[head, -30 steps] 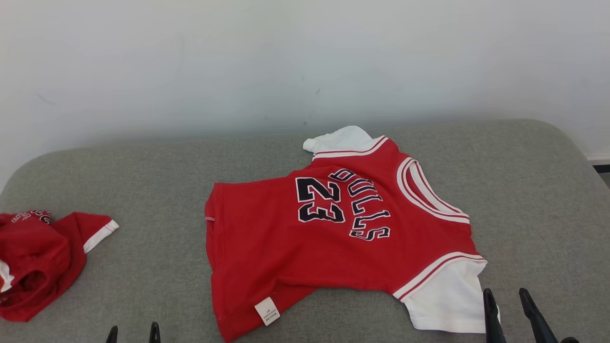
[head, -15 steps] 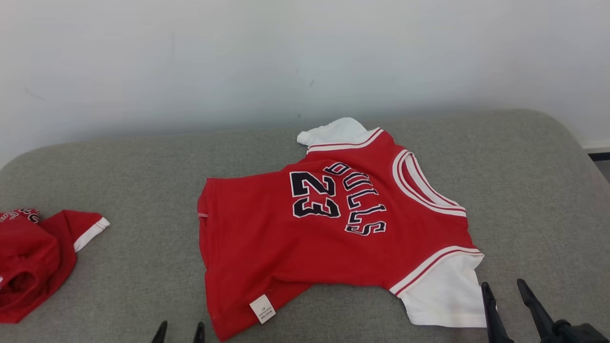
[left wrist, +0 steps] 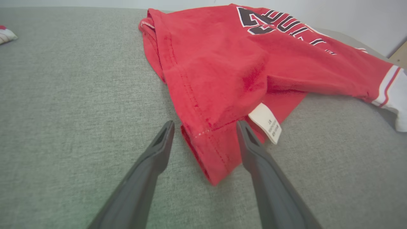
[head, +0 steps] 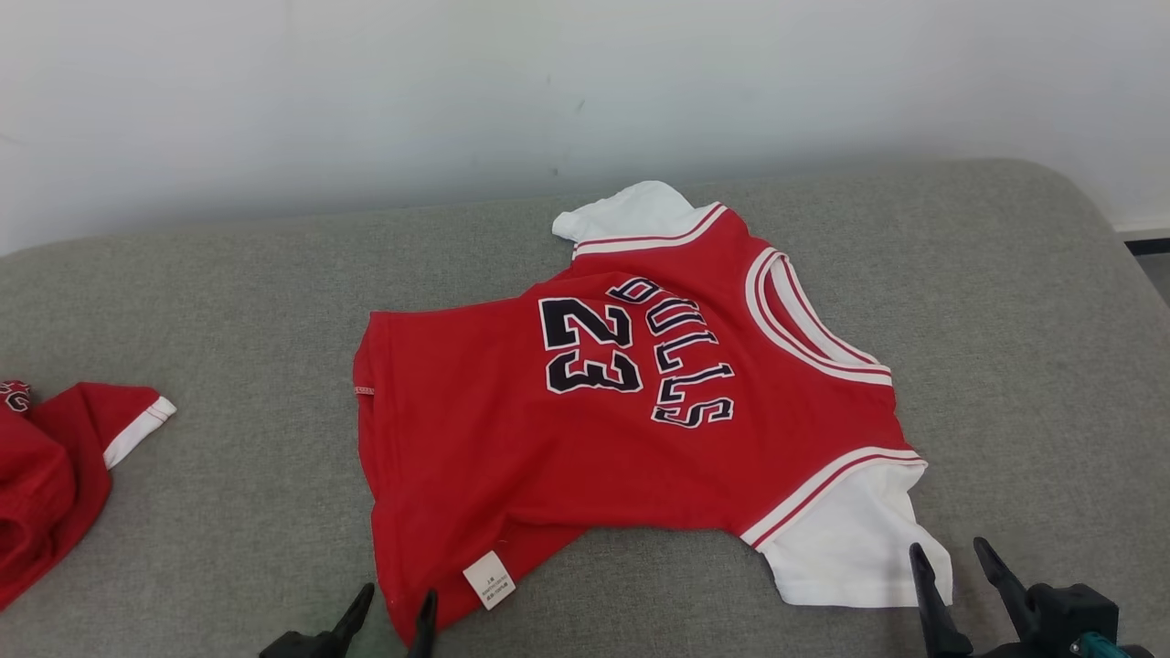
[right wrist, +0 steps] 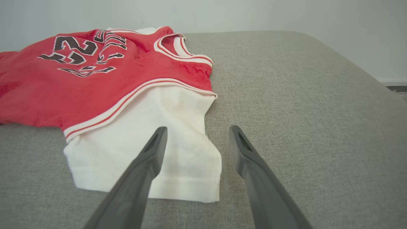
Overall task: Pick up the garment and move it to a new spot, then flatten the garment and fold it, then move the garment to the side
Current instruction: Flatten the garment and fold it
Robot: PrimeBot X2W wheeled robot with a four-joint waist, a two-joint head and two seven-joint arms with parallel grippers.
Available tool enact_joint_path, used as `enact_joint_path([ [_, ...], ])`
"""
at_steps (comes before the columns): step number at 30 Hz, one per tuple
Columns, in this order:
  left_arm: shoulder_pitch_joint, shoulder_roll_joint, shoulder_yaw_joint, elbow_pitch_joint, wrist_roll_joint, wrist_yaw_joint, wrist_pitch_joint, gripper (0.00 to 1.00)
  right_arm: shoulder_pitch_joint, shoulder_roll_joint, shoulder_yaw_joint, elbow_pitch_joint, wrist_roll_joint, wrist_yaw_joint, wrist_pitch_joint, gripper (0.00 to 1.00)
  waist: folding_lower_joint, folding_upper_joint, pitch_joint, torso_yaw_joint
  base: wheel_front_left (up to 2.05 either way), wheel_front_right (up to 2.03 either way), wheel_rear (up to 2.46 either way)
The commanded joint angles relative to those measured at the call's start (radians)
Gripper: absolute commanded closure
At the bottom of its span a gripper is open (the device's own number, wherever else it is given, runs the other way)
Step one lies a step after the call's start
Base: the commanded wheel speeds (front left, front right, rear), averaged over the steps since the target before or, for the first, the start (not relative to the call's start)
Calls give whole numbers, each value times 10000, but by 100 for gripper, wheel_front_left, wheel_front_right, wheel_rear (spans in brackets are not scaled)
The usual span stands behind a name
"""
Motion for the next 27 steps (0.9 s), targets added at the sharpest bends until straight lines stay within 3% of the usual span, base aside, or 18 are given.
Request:
enact_joint_path([
  [1, -148, -50, 57, 177, -342, 11, -32, 0, -158, 20, 67, 280, 100, -23, -10, 0, -2, -1, 71, -29, 0, 0, 0],
  [8, -468, -9, -222, 554, -710, 10, -32, 0, -485, 121, 217, 896, 161, -23, -10, 0, -2, -1, 135, -37, 0, 0, 0],
  [27, 242, -156, -532, -776, -188, 9, -32, 0, -1254, 302, 717, 2765, 384, -24, -9, 0, -2, -1, 144, -69, 0, 0, 0],
])
